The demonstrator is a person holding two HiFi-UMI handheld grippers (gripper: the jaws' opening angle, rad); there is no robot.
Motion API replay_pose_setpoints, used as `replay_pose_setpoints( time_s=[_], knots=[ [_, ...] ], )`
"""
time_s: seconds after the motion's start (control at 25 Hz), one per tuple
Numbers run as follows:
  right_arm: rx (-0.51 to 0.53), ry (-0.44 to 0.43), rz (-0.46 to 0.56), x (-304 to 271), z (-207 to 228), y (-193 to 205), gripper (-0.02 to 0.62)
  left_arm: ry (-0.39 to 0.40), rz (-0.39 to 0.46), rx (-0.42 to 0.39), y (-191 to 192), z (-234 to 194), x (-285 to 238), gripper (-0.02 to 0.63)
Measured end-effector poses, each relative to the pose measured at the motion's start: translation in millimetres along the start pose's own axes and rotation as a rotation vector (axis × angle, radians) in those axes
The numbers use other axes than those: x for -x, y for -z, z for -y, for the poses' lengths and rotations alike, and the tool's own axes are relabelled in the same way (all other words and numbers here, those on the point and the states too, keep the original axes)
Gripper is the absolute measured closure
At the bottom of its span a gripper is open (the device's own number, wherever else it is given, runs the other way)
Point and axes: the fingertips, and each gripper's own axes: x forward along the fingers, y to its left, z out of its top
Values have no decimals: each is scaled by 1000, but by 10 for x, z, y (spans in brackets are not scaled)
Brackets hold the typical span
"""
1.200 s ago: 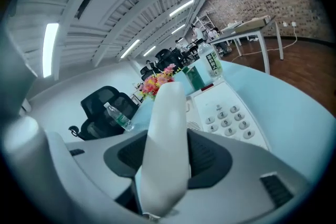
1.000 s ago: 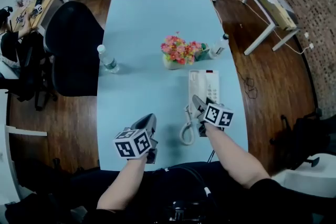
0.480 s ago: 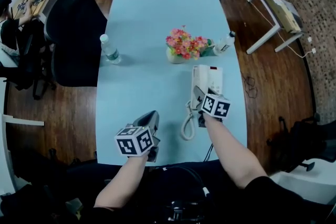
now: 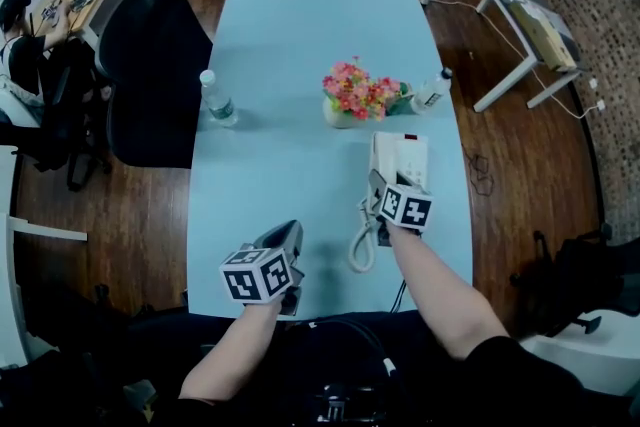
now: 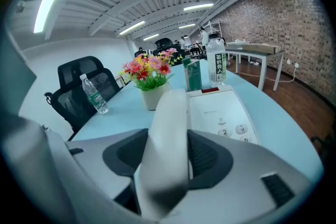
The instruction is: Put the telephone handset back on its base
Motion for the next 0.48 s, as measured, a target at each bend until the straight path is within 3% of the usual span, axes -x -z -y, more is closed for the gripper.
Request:
replay_pose_setpoints(
  time_s=[0.24, 0.48],
  knots=[
    [55, 26, 21, 42, 0, -38, 319, 8, 3, 4, -14, 10, -41, 607],
    [38, 16, 43, 111, 11, -86, 319, 14, 3, -4, -22, 39, -65, 607]
  ],
)
